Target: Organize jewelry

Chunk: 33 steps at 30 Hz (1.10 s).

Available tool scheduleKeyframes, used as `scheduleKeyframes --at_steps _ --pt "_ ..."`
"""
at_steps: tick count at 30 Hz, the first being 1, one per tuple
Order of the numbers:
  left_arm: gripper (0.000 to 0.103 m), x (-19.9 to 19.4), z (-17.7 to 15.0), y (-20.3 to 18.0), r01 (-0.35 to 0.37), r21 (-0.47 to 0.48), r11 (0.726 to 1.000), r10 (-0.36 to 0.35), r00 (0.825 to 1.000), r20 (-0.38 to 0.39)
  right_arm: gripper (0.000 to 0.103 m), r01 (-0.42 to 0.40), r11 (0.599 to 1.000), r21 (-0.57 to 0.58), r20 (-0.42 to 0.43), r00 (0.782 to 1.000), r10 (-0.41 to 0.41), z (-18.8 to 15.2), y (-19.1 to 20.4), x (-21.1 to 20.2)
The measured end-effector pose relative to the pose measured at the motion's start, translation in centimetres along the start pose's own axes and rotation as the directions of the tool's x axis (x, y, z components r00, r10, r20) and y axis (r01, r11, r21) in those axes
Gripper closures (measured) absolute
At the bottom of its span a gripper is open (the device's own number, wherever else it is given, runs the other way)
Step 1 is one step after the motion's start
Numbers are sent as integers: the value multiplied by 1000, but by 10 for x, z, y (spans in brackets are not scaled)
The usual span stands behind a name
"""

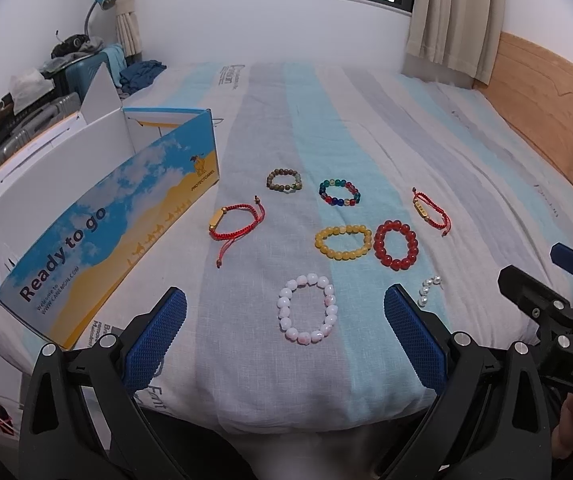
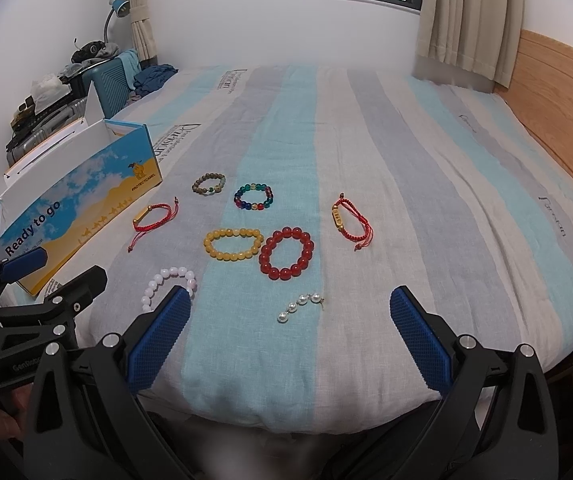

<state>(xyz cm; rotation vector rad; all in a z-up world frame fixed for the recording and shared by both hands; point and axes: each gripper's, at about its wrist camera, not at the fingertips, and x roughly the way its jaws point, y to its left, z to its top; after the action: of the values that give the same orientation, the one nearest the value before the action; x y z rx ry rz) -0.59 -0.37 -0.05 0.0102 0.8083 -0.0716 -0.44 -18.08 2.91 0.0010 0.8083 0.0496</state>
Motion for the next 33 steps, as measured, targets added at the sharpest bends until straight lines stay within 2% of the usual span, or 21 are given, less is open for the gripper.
scheduleKeyframes --at_steps 11,21,27,29,33 --pt "6 33 12 3 20 22 1000 -18 997 -78 7 -12 1000 -3 -110 994 12 19 -15 30" --pt "7 69 15 5 63 35 997 -57 987 -150 8 -37 999 -38 -166 986 30 22 -23 64" --pt "11 92 13 -1 83 63 995 -70 981 -183 25 -56 997 -50 -239 970 42 13 -29 95" --pt "16 101 12 -3 85 79 993 -68 978 -198 32 -68 996 -53 -259 964 52 10 -29 103" --pt "18 116 9 -1 113 57 992 -97 968 -231 41 -99 993 -61 -292 953 77 4 -26 114"
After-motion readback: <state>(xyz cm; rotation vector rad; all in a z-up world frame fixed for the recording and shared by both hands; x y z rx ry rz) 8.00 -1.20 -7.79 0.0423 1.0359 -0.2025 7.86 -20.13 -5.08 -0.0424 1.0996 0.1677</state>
